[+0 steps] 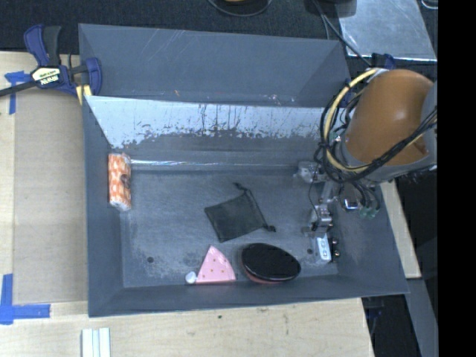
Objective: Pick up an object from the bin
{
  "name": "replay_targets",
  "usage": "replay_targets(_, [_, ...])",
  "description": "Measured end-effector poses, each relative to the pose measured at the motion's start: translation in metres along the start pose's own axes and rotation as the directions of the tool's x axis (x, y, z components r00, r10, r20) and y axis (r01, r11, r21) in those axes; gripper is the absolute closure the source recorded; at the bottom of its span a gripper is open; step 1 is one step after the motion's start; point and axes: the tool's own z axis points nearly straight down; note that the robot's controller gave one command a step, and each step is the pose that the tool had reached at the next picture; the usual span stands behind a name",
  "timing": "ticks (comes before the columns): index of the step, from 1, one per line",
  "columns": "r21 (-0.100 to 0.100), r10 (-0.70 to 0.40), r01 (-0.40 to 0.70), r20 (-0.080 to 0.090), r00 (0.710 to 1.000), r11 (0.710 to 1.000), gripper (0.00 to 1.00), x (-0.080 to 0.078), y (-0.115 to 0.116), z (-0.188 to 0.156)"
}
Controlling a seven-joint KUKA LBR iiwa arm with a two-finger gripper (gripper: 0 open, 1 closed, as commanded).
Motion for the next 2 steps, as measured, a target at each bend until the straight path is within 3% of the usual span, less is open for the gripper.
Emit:
replay_targets(1, [0.001,-0.003,0.003,0.009,1.0,1.0,0.0,-0.002,0.0,-0.005])
replay_targets(2, [-0.001,-0.304,0.304,0.004,0.953,0.953,0.0,-0.048,0.083,0.094])
